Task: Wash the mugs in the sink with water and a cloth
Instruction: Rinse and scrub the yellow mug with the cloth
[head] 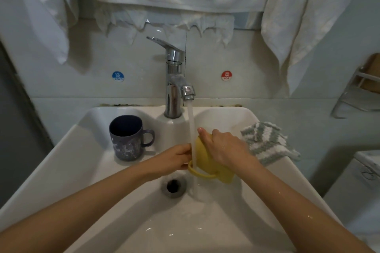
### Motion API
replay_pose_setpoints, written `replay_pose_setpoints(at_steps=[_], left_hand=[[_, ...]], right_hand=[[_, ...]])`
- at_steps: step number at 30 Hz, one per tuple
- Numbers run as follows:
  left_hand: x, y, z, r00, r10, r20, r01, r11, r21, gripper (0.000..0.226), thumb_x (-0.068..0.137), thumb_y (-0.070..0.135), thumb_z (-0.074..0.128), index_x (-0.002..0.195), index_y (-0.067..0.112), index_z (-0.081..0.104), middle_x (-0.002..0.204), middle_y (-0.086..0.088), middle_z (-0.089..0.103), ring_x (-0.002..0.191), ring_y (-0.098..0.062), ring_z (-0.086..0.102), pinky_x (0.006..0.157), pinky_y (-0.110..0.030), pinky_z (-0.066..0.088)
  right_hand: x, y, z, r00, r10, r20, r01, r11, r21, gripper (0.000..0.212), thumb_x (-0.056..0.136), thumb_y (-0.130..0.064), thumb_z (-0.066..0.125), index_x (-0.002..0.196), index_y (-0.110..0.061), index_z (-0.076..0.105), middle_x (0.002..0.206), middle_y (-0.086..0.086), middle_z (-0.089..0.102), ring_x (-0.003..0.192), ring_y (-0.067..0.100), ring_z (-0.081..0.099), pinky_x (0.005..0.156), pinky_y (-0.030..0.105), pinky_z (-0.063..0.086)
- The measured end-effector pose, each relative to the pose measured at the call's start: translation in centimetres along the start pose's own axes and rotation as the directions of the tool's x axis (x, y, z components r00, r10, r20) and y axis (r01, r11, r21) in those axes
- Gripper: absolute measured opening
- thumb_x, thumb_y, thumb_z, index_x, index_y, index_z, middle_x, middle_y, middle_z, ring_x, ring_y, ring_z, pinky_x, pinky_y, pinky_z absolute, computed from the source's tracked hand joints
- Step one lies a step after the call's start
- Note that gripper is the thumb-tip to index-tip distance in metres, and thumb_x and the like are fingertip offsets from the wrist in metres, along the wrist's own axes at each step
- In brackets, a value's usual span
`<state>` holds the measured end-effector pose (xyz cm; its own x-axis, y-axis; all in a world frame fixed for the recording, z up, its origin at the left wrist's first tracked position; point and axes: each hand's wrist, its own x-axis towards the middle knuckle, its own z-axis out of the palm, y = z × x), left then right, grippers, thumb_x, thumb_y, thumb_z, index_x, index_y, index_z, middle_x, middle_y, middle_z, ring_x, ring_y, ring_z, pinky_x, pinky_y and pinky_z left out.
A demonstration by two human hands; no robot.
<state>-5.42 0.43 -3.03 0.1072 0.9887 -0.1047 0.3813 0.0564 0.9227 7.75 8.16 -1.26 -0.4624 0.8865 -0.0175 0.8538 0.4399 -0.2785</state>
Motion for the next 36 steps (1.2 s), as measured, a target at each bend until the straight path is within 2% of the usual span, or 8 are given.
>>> replay_pose_setpoints(at_steps=[4, 7, 12, 20, 24, 30, 32, 36], left_hand=[[-0.1, -0.8, 0.4, 0.995, 0.008, -0.096, -0.006, 1.000, 0.024, 0.028, 0.088, 0.013, 0.052, 0.116, 0.016, 0.055, 0.115, -0.014, 0.061, 0.103, -0.021, 0.060, 0.090, -0.030, 0.051], [-0.1, -1.0, 0.7, 0.993, -0.026, -0.117, 0.007, 0.988, -0.152, 0.034, 0.085, -0.007, 0.047, 0.108, 0.016, 0.058, 0.095, -0.005, 0.061, 0.089, -0.016, 0.059, 0.080, -0.025, 0.050], [-0.5, -0.6, 0.2, 0.992, -0.093, -0.090, 0.063, 0.955, -0.291, 0.029, 0.091, -0.003, 0.044, 0.099, 0.016, 0.064, 0.089, 0.002, 0.066, 0.084, -0.012, 0.063, 0.081, -0.026, 0.053], [-0.6, -1.0, -0.3, 0.990, -0.138, 0.039, 0.143, 0.959, -0.246, 0.018, 0.084, 0.008, 0.065, 0.101, 0.002, 0.065, 0.088, -0.008, 0.067, 0.082, -0.017, 0.065, 0.081, -0.031, 0.055], [-0.6, -0.7, -0.5, 0.977, -0.159, 0.143, 0.205, 0.883, -0.422, 0.018, 0.078, 0.009, 0.066, 0.095, 0.002, 0.065, 0.087, -0.009, 0.066, 0.077, -0.016, 0.065, 0.076, -0.026, 0.056], [-1.1, -0.4, -0.8, 0.955, -0.046, 0.292, 0.211, 0.798, -0.565, 0.033, 0.085, -0.004, 0.051, 0.117, 0.001, 0.057, 0.106, -0.012, 0.066, 0.092, -0.020, 0.067, 0.078, -0.026, 0.057], [-1.4, -0.2, -0.7, 0.964, -0.013, 0.267, 0.164, 0.818, -0.552, 0.040, 0.090, -0.014, 0.041, 0.120, 0.007, 0.056, 0.111, -0.010, 0.066, 0.099, -0.021, 0.066, 0.082, -0.029, 0.056], [-1.6, 0.3, -0.5, 0.986, 0.053, 0.158, -0.008, 0.962, -0.273, 0.030, 0.094, 0.003, 0.048, 0.120, 0.015, 0.056, 0.109, -0.001, 0.066, 0.097, -0.015, 0.066, 0.073, -0.026, 0.057]], right_hand=[[0.3, 0.0, 0.4, 0.998, -0.058, 0.000, 0.058, 0.996, 0.066, 0.056, 0.098, -0.051, 0.011, 0.131, -0.018, 0.041, 0.112, 0.015, 0.055, 0.099, 0.036, 0.055, 0.074, 0.042, 0.041], [0.5, 0.0, 0.9, 0.999, -0.046, -0.011, 0.046, 0.997, 0.054, 0.067, 0.093, -0.060, 0.008, 0.125, -0.017, 0.047, 0.108, 0.012, 0.056, 0.097, 0.034, 0.055, 0.072, 0.040, 0.039], [0.1, 0.0, 0.3, 0.998, -0.058, 0.027, 0.054, 0.989, 0.137, 0.064, 0.098, -0.054, 0.011, 0.118, -0.010, 0.052, 0.113, 0.015, 0.059, 0.103, 0.034, 0.054, 0.086, 0.040, 0.042], [0.3, -0.2, 0.8, 0.980, -0.120, 0.158, 0.089, 0.977, 0.192, 0.070, 0.095, -0.057, 0.008, 0.118, -0.015, 0.059, 0.120, 0.013, 0.060, 0.104, 0.028, 0.055, 0.094, 0.040, 0.042], [0.2, -0.2, 0.1, 0.966, -0.161, 0.200, 0.109, 0.962, 0.250, 0.069, 0.097, -0.055, 0.010, 0.123, -0.014, 0.058, 0.124, 0.014, 0.058, 0.107, 0.028, 0.054, 0.093, 0.036, 0.040], [0.5, 0.9, -0.6, 0.954, -0.150, 0.261, 0.062, 0.946, 0.317, 0.066, 0.097, -0.055, 0.015, 0.131, -0.011, 0.050, 0.132, 0.014, 0.052, 0.115, 0.028, 0.051, 0.092, 0.030, 0.034], [0.7, 1.2, -0.6, 0.956, -0.146, 0.254, 0.053, 0.938, 0.342, 0.065, 0.097, -0.056, 0.016, 0.131, -0.013, 0.050, 0.132, 0.012, 0.052, 0.114, 0.027, 0.051, 0.092, 0.030, 0.034], [0.8, 1.5, -0.8, 0.957, -0.122, 0.264, -0.002, 0.904, 0.427, 0.063, 0.097, -0.055, 0.016, 0.131, -0.012, 0.047, 0.132, 0.011, 0.051, 0.113, 0.026, 0.051, 0.097, 0.033, 0.036]])
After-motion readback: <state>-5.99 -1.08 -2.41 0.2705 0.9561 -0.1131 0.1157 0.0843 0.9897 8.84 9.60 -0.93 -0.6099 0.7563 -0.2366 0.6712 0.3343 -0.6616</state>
